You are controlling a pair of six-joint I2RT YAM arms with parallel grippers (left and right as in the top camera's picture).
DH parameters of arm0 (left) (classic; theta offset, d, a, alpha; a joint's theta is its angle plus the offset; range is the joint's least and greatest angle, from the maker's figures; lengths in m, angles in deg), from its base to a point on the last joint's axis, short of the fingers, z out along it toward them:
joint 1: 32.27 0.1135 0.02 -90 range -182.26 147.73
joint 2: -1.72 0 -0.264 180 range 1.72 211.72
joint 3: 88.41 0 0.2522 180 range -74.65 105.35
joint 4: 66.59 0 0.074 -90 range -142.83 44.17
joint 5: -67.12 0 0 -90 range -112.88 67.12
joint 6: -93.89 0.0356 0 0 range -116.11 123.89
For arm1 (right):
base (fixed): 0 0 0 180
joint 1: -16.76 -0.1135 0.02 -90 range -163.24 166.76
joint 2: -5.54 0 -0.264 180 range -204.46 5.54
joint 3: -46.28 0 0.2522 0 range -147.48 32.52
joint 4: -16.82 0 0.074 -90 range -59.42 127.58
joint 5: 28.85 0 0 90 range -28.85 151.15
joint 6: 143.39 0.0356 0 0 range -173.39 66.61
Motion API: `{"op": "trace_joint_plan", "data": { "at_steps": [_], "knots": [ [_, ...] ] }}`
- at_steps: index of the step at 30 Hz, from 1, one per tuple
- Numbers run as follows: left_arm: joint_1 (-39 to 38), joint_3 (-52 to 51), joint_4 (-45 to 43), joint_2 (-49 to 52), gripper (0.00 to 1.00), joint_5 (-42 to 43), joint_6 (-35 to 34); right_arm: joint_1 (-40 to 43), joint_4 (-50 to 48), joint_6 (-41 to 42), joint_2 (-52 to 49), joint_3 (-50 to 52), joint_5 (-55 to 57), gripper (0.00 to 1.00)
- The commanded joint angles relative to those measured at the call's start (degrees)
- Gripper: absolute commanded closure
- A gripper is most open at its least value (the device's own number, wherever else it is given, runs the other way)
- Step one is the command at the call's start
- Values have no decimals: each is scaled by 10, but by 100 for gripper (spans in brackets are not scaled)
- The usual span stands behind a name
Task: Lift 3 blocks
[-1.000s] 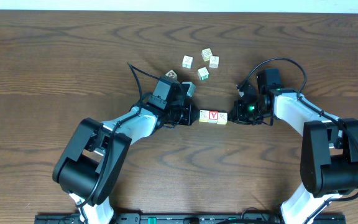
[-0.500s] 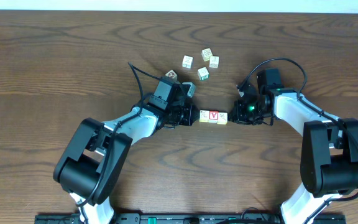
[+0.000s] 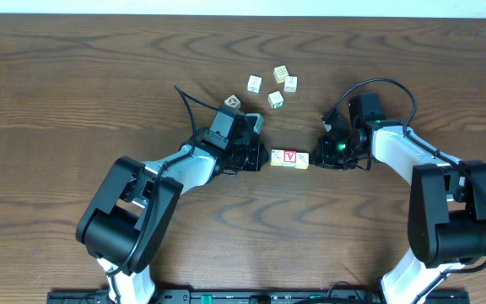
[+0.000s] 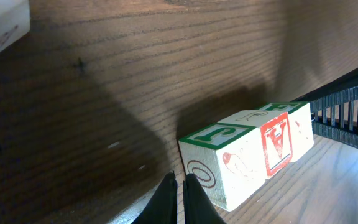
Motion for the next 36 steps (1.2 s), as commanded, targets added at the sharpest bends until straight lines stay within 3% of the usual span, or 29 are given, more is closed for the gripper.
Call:
{"op": "trace_joint_plan", "data": {
  "at_steps": [1,11,36],
  "knots": [
    [-1,13,-2,6,93,-7,-15,-2,0,6,-5,2,-14,99],
    [-1,40,-2,18,93,49,-25,-2,0,6,-5,2,-14,99],
    [-2,48,10,35,93,94,-14,-7,-19,4,-5,2,-65,99]
  ]
}}
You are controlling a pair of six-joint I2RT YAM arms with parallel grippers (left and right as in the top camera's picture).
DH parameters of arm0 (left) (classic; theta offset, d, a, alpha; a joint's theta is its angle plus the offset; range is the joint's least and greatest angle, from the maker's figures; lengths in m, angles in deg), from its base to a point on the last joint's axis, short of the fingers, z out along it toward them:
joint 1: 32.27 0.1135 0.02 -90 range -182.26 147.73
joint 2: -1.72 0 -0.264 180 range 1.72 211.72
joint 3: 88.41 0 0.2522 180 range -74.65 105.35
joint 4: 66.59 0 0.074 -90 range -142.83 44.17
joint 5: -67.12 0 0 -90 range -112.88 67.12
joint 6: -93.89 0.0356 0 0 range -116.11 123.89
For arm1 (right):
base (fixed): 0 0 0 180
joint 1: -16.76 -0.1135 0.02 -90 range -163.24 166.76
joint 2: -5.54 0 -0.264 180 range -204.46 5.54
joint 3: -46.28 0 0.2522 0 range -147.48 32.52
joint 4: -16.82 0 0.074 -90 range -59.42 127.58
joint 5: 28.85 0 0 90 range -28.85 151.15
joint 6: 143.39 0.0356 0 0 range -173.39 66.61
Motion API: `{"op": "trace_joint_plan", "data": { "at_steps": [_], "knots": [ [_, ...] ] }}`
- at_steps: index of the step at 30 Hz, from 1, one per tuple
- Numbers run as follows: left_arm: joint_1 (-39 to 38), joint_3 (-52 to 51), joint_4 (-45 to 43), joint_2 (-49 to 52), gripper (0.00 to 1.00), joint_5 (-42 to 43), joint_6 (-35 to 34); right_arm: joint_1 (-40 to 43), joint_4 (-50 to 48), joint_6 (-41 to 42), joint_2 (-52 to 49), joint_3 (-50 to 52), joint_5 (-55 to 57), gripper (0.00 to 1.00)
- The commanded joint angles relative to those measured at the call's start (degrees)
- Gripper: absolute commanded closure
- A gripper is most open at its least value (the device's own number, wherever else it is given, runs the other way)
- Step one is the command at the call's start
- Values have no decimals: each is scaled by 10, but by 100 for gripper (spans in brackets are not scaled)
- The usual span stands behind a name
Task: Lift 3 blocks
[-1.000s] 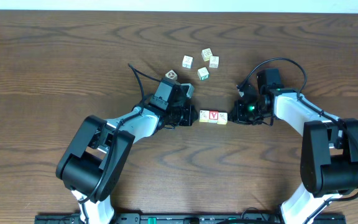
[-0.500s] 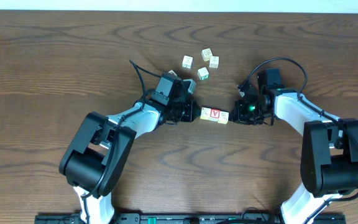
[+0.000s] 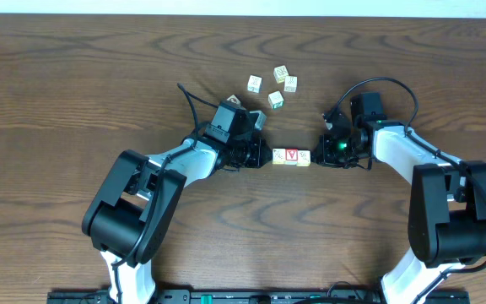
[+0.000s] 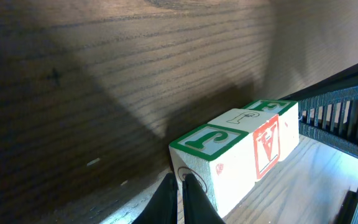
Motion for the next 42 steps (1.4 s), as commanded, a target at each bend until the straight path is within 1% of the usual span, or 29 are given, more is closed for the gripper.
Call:
{"op": "trace_joint_plan", "data": {
  "at_steps": [1,10,23,30,42],
  "knots": [
    [-7,15,-5,9,93,46,8,-13,-5,4,-5,2,-67,99],
    [-23,15,-11,9,93,45,8,-57,-27,11,-5,2,-69,99],
    [-21,15,-9,9,93,46,10,-57,-27,15,-5,2,-70,99],
    [-21,15,-9,9,93,55,10,-58,-58,15,-5,2,-129,99],
    [-21,15,-9,9,93,56,10,-58,-56,15,-5,2,-129,99]
  ]
}}
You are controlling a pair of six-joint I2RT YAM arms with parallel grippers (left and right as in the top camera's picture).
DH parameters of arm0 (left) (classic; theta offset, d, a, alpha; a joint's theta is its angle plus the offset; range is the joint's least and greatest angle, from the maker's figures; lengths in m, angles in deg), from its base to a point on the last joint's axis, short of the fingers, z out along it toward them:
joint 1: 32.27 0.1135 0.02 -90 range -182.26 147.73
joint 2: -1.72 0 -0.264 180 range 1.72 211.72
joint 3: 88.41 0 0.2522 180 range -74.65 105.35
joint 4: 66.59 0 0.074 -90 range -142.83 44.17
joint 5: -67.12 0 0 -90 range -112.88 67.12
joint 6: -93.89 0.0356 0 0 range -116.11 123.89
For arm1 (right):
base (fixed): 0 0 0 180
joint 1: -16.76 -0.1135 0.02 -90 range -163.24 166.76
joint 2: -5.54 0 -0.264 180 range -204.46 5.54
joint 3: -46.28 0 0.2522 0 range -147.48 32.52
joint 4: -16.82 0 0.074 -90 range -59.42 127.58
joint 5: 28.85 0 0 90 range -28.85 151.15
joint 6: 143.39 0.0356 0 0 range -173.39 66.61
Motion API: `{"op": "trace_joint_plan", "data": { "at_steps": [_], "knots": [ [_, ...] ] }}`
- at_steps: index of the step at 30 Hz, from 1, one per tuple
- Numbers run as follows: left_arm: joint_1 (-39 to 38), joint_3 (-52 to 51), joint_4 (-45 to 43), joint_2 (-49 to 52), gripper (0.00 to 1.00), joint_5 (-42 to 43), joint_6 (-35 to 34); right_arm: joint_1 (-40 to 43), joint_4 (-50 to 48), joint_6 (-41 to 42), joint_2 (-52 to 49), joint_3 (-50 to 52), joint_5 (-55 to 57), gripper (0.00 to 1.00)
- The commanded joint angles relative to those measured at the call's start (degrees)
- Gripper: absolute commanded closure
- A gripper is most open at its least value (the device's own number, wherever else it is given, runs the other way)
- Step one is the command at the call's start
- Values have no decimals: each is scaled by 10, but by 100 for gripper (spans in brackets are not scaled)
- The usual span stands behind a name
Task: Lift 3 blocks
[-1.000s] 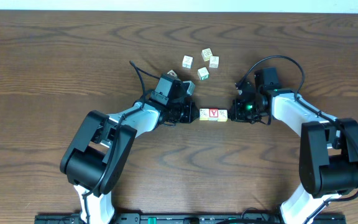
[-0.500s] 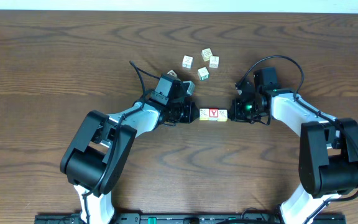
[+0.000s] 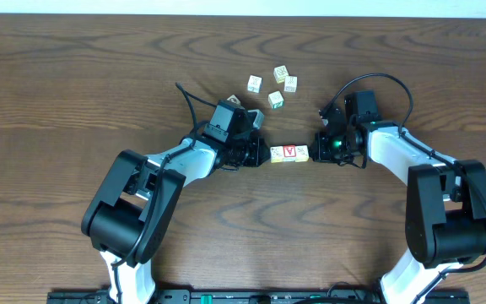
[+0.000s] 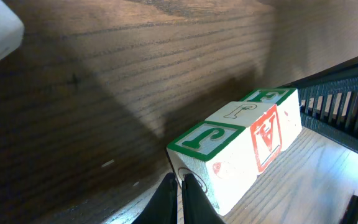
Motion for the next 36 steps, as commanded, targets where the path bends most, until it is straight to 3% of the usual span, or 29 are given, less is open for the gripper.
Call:
{"op": "trace_joint_plan", "data": {
  "at_steps": [1,20,36],
  "knots": [
    [-24,15,-8,9,93,62,10,-37,-6,6,-4,-1,-155,99],
    [-25,15,-9,8,93,66,10,-44,0,6,-1,-1,-163,99],
    [-25,15,-8,8,93,77,12,-99,-36,32,-1,-1,-153,99]
  ]
}}
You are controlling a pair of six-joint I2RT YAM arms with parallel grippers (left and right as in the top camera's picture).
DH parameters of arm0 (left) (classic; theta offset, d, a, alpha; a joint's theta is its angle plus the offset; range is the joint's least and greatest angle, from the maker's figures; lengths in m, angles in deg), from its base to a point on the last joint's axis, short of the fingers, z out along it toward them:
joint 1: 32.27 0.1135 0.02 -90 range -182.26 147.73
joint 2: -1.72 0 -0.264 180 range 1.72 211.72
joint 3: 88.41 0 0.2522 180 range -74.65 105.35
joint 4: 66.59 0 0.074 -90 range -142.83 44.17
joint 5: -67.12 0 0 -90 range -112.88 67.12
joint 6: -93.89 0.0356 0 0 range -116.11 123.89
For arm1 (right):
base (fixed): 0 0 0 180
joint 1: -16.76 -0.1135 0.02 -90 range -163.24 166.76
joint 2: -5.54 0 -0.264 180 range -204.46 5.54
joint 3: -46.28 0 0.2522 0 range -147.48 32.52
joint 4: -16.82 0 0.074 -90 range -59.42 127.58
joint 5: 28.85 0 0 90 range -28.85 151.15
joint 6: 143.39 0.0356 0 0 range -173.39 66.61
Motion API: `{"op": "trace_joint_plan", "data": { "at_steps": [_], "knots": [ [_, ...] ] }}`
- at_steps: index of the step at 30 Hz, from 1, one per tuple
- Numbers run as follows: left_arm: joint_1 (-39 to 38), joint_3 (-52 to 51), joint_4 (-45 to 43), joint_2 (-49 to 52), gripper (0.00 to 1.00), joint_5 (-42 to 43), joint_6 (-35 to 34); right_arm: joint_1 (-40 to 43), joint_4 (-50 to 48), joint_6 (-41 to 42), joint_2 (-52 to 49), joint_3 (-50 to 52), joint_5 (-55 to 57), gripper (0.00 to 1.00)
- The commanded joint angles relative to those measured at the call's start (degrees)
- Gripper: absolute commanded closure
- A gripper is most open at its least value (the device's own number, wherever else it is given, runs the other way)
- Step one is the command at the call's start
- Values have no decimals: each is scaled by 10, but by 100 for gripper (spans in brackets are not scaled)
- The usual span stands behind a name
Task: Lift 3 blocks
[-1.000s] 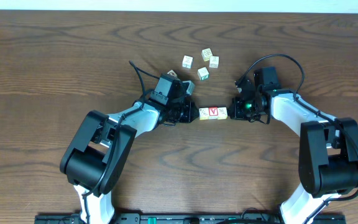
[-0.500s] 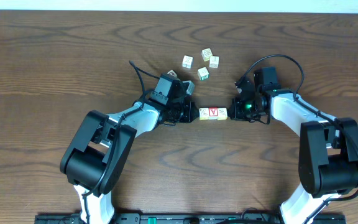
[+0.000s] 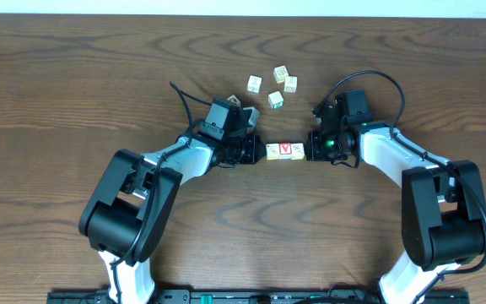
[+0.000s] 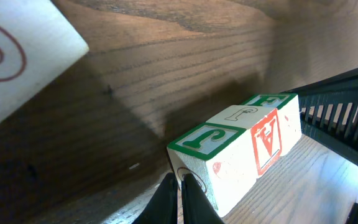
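Note:
Three lettered blocks (image 3: 283, 150) lie end to end in a row. In the left wrist view they show a green J block (image 4: 210, 140), a middle block (image 4: 244, 115) with a red A on its side, and a green far block (image 4: 269, 99). My left gripper (image 3: 256, 152) (image 4: 180, 196) is shut, its tips pressed on the J block's end. My right gripper (image 3: 310, 149) is at the other end, showing as one dark tip with no gap, and its ribbed finger (image 4: 344, 109) touches the far block. I cannot tell if the row is off the table.
Several loose blocks lie behind the row: one (image 3: 254, 83), a pair (image 3: 285, 78), another (image 3: 275, 100), and one (image 3: 232, 102) by my left wrist. That last one fills the left wrist view's upper left corner as a block with a red ring (image 4: 17, 56).
The row, held between both gripper tips, has shifted a little farther back and left. The red-ringed block now looms larger in the left wrist view. Both grippers stay pressed on the row's ends.
At first my shut left gripper was just short of the J block, with my right gripper at the other end. Then its tips touched the J block. Since then the squeezed row has moved step by step toward the far side and left.

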Motion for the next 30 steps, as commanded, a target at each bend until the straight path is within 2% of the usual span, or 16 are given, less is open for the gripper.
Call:
{"op": "trace_joint_plan", "data": {
  "at_steps": [1,18,30],
  "knots": [
    [-39,15,-9,8,93,79,12,-66,-10,17,-2,-1,-187,99],
    [-39,15,-5,-1,93,79,12,-65,7,10,2,-1,-188,99],
    [-39,15,0,-19,93,79,11,-64,21,10,49,-1,-175,99]
  ]
}}
